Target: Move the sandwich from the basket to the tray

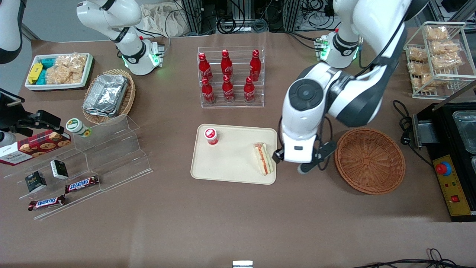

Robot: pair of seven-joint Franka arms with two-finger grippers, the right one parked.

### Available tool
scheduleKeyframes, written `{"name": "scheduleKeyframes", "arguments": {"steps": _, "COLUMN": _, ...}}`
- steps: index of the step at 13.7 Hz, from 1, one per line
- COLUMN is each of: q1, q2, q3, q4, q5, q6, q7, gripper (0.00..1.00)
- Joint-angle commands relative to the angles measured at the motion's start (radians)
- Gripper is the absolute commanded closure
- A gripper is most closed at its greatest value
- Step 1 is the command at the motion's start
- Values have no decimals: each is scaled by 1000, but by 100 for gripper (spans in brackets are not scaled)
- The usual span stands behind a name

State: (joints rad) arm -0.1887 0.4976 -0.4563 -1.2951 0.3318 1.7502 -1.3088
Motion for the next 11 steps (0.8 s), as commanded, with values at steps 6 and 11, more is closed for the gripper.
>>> {"name": "scheduleKeyframes", "arguments": {"steps": 6, "q1": 111, "q2": -312, "q3": 286, "q4": -192, "q5": -298, "q6": -101, "q7": 619, "gripper": 0}}
{"name": "scheduleKeyframes", "arguments": {"steps": 11, "q1": 163, "q2": -441, "q3": 350, "q4": -318, "q5": -316, "q6": -115, "q7": 889, "gripper": 0}}
